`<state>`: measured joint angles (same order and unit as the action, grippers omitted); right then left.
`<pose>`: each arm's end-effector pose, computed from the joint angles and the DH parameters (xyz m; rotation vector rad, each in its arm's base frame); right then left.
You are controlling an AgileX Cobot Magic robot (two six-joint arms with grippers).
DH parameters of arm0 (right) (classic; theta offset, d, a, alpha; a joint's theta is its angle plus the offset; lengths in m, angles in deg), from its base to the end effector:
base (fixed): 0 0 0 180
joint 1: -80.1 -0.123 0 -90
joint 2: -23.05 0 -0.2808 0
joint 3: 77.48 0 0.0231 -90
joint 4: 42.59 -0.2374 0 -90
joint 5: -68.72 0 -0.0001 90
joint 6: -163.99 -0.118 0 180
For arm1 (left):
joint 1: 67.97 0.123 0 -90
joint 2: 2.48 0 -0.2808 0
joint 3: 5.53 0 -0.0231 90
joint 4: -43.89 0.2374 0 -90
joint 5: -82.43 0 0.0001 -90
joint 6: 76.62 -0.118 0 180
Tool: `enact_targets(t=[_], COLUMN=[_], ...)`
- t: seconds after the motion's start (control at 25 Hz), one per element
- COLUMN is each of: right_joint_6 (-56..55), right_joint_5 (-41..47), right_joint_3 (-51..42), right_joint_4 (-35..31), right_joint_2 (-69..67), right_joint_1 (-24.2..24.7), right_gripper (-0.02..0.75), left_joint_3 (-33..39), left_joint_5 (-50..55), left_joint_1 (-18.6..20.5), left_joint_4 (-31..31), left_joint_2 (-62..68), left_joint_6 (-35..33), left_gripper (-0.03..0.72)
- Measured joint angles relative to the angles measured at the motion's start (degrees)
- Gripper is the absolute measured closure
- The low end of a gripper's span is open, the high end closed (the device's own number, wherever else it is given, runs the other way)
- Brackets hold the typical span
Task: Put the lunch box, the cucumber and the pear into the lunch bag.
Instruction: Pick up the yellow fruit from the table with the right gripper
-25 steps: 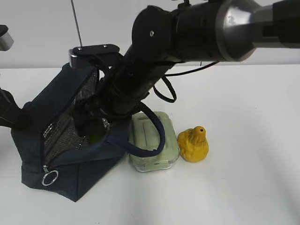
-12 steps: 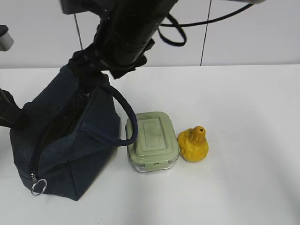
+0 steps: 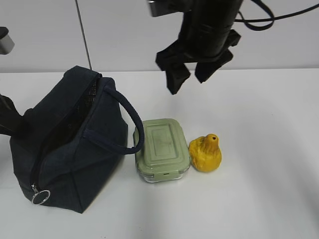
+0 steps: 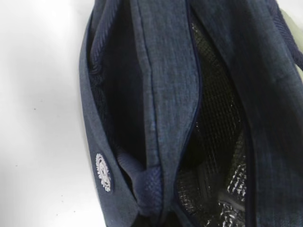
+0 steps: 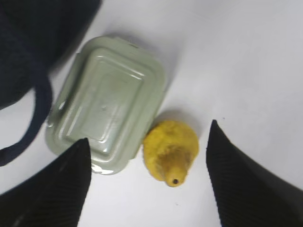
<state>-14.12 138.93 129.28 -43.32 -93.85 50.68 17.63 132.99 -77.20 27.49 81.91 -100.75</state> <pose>0.3513 0.1997 0.2848 -0.7548 2.7051 0.1331 0.2435 -0.0657 0.2469 0.5967 2.6531 -0.2789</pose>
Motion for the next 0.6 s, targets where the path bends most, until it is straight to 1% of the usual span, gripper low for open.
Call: enact_targets(t=[0.08,0.2,0.32,0.6], right_joint_6=[0.7,1.6,1.9,2.4], right_joint_5=[0.1,0.2,0.2,0.1], right_joint_3=[-0.4,-1.7,-4.1,-13.2], right_joint_4=[-0.7,-1.2,-1.6,-0.9], right_joint_2=[0.0,-0.5,-1.5,-1.8], right_joint_1=[3.5,5.9,6.0,6.0], right_gripper=[0.148,0.148,0.149,0.149], left_joint_3=[0.0,0.0,0.0,0.0], left_joint_5=[0.1,0.1,0.5,0.7], left_joint_1=[0.0,0.0,0.0,0.0], left_joint_4=[0.0,0.0,0.0,0.0], left_joint_2=[0.0,0.0,0.0,0.0], left_joint_6=[0.0,0.0,0.0,0.0], left_gripper=[0.686,0.686,0.686,0.686])
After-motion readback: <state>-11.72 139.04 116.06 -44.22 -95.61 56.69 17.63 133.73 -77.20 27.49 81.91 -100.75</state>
